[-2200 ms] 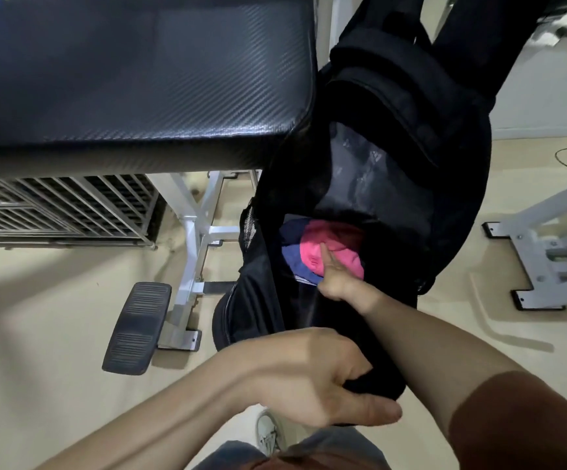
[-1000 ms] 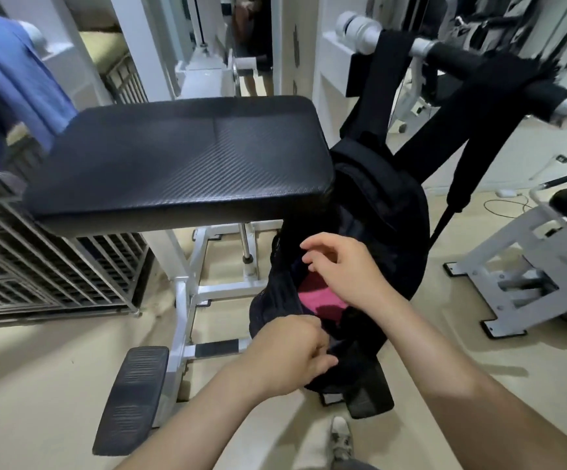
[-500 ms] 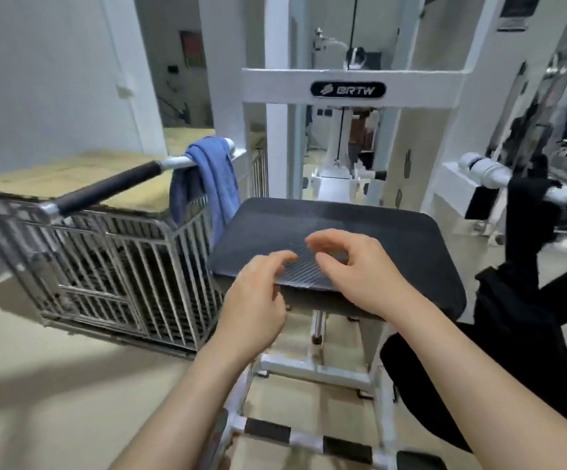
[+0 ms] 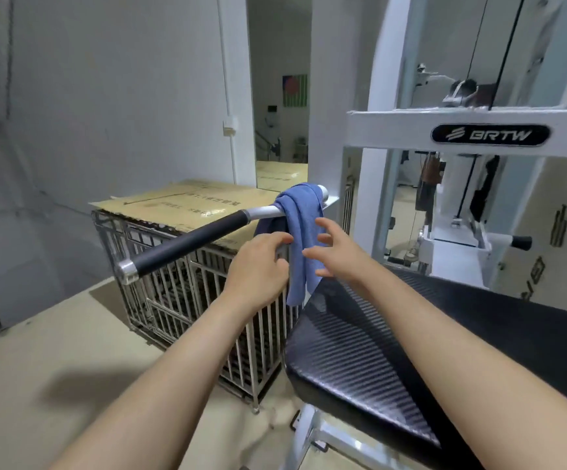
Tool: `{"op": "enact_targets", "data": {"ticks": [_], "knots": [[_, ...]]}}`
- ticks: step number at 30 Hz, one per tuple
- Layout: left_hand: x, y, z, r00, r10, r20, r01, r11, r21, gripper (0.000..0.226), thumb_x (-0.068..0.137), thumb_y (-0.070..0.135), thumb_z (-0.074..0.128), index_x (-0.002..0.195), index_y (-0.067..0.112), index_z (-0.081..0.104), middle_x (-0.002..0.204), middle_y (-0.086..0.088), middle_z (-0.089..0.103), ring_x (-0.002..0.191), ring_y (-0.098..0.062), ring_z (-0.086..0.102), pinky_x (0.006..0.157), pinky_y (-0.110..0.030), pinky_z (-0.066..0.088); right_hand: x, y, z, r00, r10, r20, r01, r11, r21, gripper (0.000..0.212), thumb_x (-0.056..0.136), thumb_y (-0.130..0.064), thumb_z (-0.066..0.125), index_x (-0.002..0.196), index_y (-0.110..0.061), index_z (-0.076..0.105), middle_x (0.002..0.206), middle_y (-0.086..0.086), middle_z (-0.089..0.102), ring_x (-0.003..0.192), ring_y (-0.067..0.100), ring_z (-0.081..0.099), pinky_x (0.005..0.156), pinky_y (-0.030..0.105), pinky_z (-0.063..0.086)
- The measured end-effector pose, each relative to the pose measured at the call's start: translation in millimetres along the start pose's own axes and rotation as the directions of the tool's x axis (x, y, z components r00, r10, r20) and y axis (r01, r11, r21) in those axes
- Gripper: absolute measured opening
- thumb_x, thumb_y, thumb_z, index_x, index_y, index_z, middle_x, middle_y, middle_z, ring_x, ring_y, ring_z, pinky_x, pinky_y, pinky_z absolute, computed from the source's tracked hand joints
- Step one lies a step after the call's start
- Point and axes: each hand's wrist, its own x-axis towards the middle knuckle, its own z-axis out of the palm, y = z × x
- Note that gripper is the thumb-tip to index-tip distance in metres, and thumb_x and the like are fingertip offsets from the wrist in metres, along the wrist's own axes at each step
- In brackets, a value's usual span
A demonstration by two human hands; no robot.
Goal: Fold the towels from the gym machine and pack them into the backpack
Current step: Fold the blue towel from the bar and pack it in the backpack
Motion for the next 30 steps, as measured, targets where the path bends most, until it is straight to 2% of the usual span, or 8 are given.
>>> {"op": "enact_targets", "data": {"ticks": [8, 12, 17, 21, 24, 26, 28, 30], "knots": [[94.4, -30.2, 64.8, 0.966, -0.129, 0.224, 0.183, 0.954, -0.238, 0.053, 0.079, 0.008, 0.053, 0.123, 0.037, 0.059, 0.128, 0.001, 0.055, 0.112, -0.022, 0.055, 0.092, -0.034, 0.047, 126.7, 22.4, -26.9, 0.99, 0.139, -0.04, -0.118, 0.935, 0.334, 0.065, 0.091, -0.009, 0.056, 0.142, -0.035, 0.026, 0.112, -0.011, 0.047, 0.1, 0.009, 0.05, 0.089, 0.047, 0.051], [109.9, -24.8, 78.0, 0.965, -0.118, 0.233, 0.177, 0.952, -0.25, 0.053, 0.083, 0.009, 0.058, 0.134, 0.023, 0.054, 0.134, -0.004, 0.054, 0.121, -0.021, 0.052, 0.101, -0.033, 0.043, 147.9, 26.6, -20.2, 0.996, 0.089, -0.029, -0.076, 0.95, 0.304, 0.058, 0.086, -0.01, 0.063, 0.133, -0.032, 0.037, 0.119, 0.007, 0.058, 0.097, 0.017, 0.059, 0.075, 0.037, 0.052], [86.0, -33.3, 38.9, 0.98, -0.184, 0.078, 0.2, 0.886, -0.418, 0.04, 0.079, -0.002, 0.054, 0.091, 0.03, 0.076, 0.086, 0.009, 0.071, 0.071, 0.001, 0.061, 0.066, -0.011, 0.048, 122.7, 6.4, -22.9, 0.999, -0.043, -0.008, 0.044, 0.994, 0.1, 0.03, 0.084, -0.026, 0.071, 0.11, -0.011, 0.064, 0.101, 0.009, 0.071, 0.092, 0.02, 0.067, 0.073, 0.034, 0.055], [36.7, -29.9, -19.2, 0.934, -0.021, 0.358, 0.187, 0.881, -0.435, 0.041, 0.076, -0.01, 0.056, 0.077, 0.025, 0.078, 0.059, 0.007, 0.065, 0.057, -0.007, 0.055, 0.062, -0.022, 0.047, 67.3, -16.6, -11.3, 0.97, -0.089, 0.228, 0.077, 0.995, 0.06, 0.026, 0.09, -0.026, 0.065, 0.085, -0.001, 0.068, 0.08, 0.015, 0.07, 0.071, 0.015, 0.063, 0.067, 0.03, 0.052], [-0.7, -21.2, -56.9, 0.738, 0.202, 0.644, 0.054, 0.933, -0.355, 0.032, 0.087, 0.002, 0.058, 0.097, 0.027, 0.075, 0.061, 0.002, 0.066, 0.054, -0.007, 0.059, 0.055, -0.019, 0.049, 26.4, -24.1, 4.0, 0.896, -0.077, 0.437, 0.113, 0.992, -0.057, 0.036, 0.091, -0.034, 0.062, 0.08, 0.0, 0.068, 0.082, 0.021, 0.069, 0.073, 0.018, 0.058, 0.069, 0.033, 0.047], [-19.5, -19.7, -70.5, 0.836, 0.247, 0.49, -0.023, 0.908, -0.418, 0.025, 0.088, 0.013, 0.06, 0.095, 0.031, 0.075, 0.064, -0.007, 0.066, 0.055, -0.013, 0.06, 0.055, -0.03, 0.054, -1.6, -32.7, 10.9, 0.858, -0.044, 0.512, 0.144, 0.977, -0.156, 0.052, 0.09, -0.044, 0.059, 0.088, 0.008, 0.065, 0.084, 0.022, 0.067, 0.074, 0.021, 0.054, 0.071, 0.039, 0.043], [-34.2, -26.2, -80.9, 0.975, 0.221, 0.015, -0.186, 0.854, -0.486, 0.023, 0.082, 0.012, 0.06, 0.087, 0.029, 0.075, 0.057, -0.008, 0.058, 0.05, -0.006, 0.047, 0.048, -0.022, 0.043, -32.4, -44.5, 16.5, 0.821, -0.041, 0.569, 0.215, 0.946, -0.242, 0.051, 0.094, -0.043, 0.054, 0.095, 0.006, 0.065, 0.086, 0.016, 0.067, 0.073, 0.03, 0.056, 0.073, 0.041, 0.047], [-45.7, -28.5, -90.2, 0.935, 0.312, -0.17, -0.353, 0.87, -0.345, 0.023, 0.08, 0.009, 0.064, 0.094, 0.024, 0.074, 0.069, 0.01, 0.064, 0.063, 0.002, 0.056, 0.061, -0.012, 0.043, -65.3, -57.0, 24.5, 0.786, -0.06, 0.615, 0.299, 0.908, -0.294, 0.039, 0.098, -0.034, 0.05, 0.099, 0.002, 0.066, 0.093, 0.018, 0.068, 0.085, 0.034, 0.062, 0.081, 0.041, 0.052]]}}
